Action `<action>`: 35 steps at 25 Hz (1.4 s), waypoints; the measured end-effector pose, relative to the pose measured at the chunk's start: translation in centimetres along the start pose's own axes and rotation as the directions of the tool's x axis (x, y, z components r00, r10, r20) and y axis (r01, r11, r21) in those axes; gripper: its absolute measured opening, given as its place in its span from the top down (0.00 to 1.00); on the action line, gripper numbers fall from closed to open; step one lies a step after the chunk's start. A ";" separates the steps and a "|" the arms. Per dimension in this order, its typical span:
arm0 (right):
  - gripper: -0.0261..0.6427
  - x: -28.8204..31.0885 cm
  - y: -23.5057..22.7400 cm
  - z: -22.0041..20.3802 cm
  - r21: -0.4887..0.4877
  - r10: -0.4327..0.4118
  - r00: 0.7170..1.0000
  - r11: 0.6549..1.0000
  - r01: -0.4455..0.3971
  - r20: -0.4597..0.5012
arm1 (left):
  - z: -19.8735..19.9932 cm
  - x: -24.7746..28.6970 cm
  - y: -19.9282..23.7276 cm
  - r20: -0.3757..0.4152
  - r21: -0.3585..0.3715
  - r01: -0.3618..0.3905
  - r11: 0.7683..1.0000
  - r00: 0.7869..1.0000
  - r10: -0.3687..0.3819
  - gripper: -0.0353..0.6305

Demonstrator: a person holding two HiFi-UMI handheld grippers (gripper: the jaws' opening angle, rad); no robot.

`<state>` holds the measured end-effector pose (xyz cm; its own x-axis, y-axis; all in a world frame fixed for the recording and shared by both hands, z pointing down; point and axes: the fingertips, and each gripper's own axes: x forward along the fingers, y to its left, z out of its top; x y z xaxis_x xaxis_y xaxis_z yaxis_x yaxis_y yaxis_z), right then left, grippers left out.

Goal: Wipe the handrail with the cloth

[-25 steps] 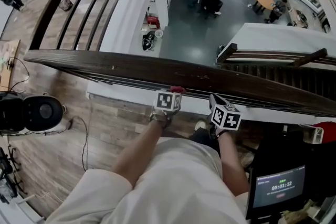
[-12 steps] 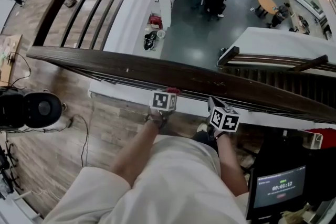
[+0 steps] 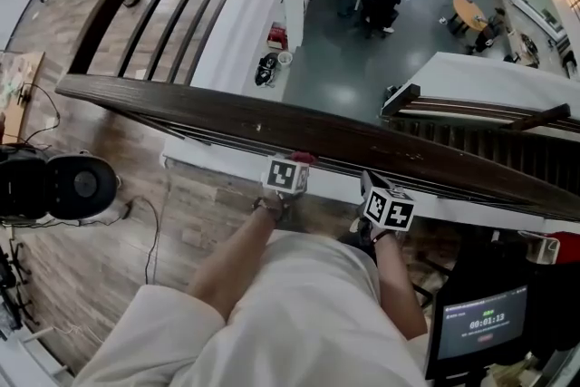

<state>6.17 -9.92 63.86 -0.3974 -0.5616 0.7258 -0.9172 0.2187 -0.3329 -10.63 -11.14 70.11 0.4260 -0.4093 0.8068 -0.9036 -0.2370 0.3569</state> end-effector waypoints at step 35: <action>0.96 1.9 4.2 -2.4 -0.107 0.074 0.995 0.991 -0.081 -0.068 | -2.9 -1.4 4.5 -0.073 -0.130 -0.076 0.989 0.995 0.067 0.83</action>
<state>1.54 -8.14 65.30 -0.4651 -0.4881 0.7386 -0.8798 0.3473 -0.3245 -15.44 -9.09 71.93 0.3598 -0.3589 0.8612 -0.9317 -0.0885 0.3524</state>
